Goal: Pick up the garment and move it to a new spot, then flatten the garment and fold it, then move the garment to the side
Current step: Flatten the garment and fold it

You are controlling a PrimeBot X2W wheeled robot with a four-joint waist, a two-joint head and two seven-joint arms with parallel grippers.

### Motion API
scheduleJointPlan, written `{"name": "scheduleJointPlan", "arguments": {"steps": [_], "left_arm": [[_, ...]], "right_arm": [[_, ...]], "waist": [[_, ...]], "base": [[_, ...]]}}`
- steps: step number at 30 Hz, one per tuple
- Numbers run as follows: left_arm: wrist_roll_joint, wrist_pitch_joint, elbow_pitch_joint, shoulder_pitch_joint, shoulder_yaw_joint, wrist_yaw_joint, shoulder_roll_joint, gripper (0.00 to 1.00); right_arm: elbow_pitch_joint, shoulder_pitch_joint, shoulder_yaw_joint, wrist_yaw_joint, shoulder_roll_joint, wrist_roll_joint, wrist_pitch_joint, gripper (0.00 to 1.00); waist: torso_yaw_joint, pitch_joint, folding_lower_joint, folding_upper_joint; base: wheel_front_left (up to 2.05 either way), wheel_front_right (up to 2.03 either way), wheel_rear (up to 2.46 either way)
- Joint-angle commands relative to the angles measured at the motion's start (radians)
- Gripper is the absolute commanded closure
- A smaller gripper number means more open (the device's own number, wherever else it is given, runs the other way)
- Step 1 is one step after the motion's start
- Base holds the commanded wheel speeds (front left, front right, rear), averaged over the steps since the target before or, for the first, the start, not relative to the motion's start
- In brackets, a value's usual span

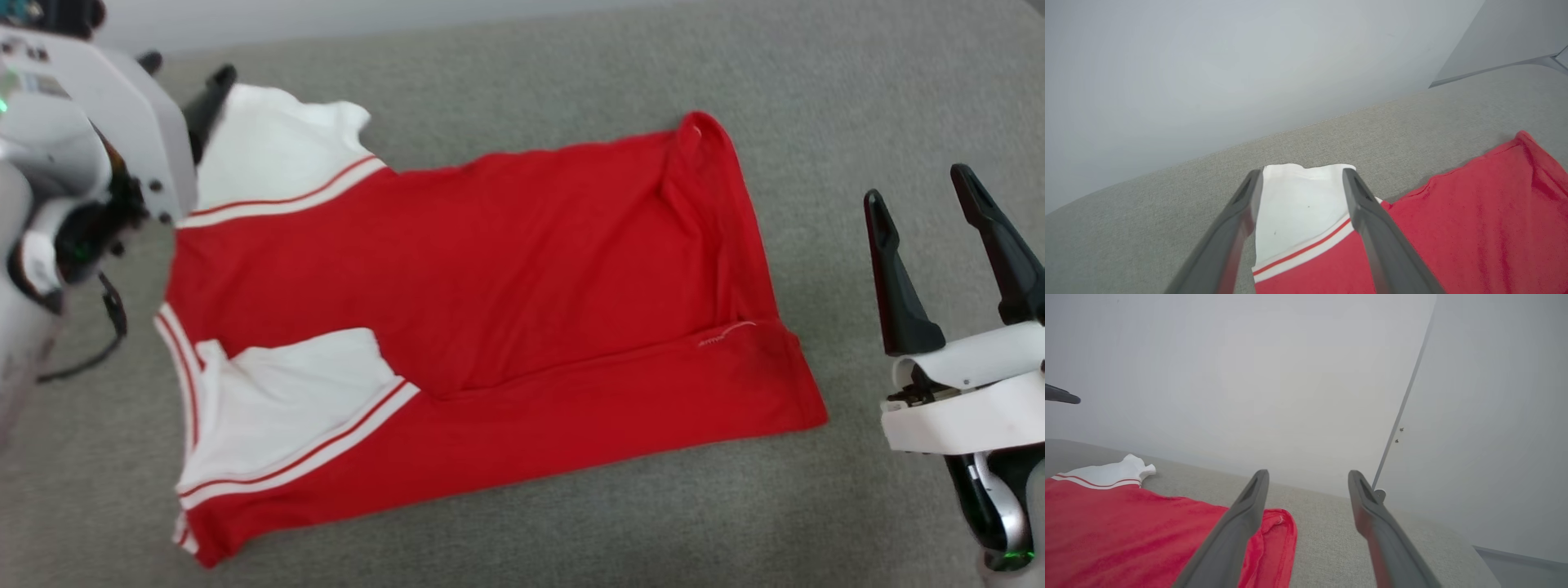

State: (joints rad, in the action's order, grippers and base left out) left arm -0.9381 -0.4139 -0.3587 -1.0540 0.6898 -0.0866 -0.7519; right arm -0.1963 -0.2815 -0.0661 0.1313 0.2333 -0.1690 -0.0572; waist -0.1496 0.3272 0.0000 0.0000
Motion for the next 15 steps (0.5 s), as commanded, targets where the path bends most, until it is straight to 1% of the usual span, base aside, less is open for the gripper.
{"name": "scheduleJointPlan", "arguments": {"steps": [1,4,7,9,15], "left_arm": [[0.008,-0.004,-0.016,-0.021,0.002,0.01,0.005,0.0],[0.023,-0.027,-0.078,-0.073,0.017,0.039,0.009,0.0],[0.038,-0.06,-0.137,-0.125,0.029,0.067,-0.001,0.0],[0.041,-0.088,-0.172,-0.158,0.034,0.084,-0.004,0.0],[0.059,-0.175,-0.248,-0.248,0.056,0.121,-0.021,0.0]], "right_arm": [[-0.004,-0.006,0.003,-0.001,-0.006,0.009,-0.006,0.0],[-0.009,-0.001,0.0,-0.001,-0.023,0.014,-0.02,0.0],[-0.011,0.005,-0.003,-0.001,-0.044,0.001,-0.021,0.0],[-0.014,0.007,-0.008,-0.001,-0.044,-0.001,-0.023,0.0],[-0.017,0.016,-0.019,-0.001,-0.064,-0.021,-0.031,0.0]], "waist": [[-0.04,0.047,0.0,0.0],[-0.06,0.082,0.0,0.0],[-0.082,0.121,0.0,0.0],[-0.095,0.148,0.0,0.0],[-0.124,0.221,0.0,0.0]], "base": [[0.0,0.0,0.0],[0.0,0.0,0.0],[0.0,0.0,0.0],[0.0,0.0,0.0],[0.0,0.0,0.0]]}}
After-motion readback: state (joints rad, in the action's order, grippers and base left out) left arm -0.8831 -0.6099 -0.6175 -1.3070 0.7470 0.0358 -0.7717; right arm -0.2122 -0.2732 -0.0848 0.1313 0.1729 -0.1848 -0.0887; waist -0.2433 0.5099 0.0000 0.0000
